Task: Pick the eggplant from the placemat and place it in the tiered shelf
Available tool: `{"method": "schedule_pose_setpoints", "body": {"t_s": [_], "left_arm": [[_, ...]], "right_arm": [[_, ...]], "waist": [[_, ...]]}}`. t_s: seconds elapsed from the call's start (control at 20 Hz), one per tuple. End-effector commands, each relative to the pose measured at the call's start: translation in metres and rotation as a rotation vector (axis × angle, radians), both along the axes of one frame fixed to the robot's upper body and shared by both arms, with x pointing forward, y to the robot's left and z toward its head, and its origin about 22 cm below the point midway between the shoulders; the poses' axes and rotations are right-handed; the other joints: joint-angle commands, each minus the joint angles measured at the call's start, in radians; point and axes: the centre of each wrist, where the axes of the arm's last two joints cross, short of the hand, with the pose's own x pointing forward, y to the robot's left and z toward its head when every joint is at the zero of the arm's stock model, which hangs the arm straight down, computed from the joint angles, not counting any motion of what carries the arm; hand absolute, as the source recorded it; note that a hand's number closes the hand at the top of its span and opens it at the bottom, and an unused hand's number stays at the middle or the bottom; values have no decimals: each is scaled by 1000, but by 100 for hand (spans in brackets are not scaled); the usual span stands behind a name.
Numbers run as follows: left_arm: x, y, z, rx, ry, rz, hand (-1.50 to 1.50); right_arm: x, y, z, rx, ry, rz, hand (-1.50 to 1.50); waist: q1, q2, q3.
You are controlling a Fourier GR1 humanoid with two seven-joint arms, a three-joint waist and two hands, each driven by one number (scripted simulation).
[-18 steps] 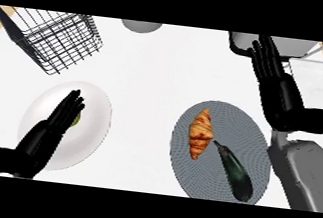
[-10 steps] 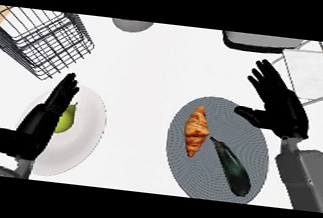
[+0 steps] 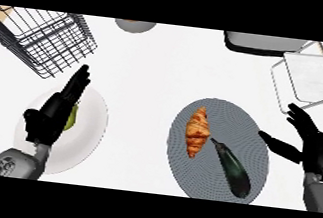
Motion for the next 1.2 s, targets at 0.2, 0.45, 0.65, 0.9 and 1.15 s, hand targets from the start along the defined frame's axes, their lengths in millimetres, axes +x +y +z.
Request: {"method": "schedule_pose_setpoints", "body": {"t_s": [0.2, 0.45, 0.65, 0.9, 1.15], "left_arm": [[11, -5, 4, -9, 12, 8, 0], [11, -11, 3, 19, 21, -4, 0], [20, -5, 6, 18, 17, 3, 0], [12, -16, -6, 26, 12, -11, 0], [15, -27, 7, 14, 3, -20, 0]], "right_arm": [[-11, -31, 38, 88, 60, 252, -150], [-4, -2, 67, -67, 169, 393, -150], [11, 4, 108, -147, 249, 455, -150], [32, 27, 145, -347, 419, 584, -150], [29, 54, 170, -547, 582, 684, -150]], "waist": [[4, -12, -3], [9, -12, -3], [13, -11, -3], [33, -8, -3], [30, -12, -3]]}}
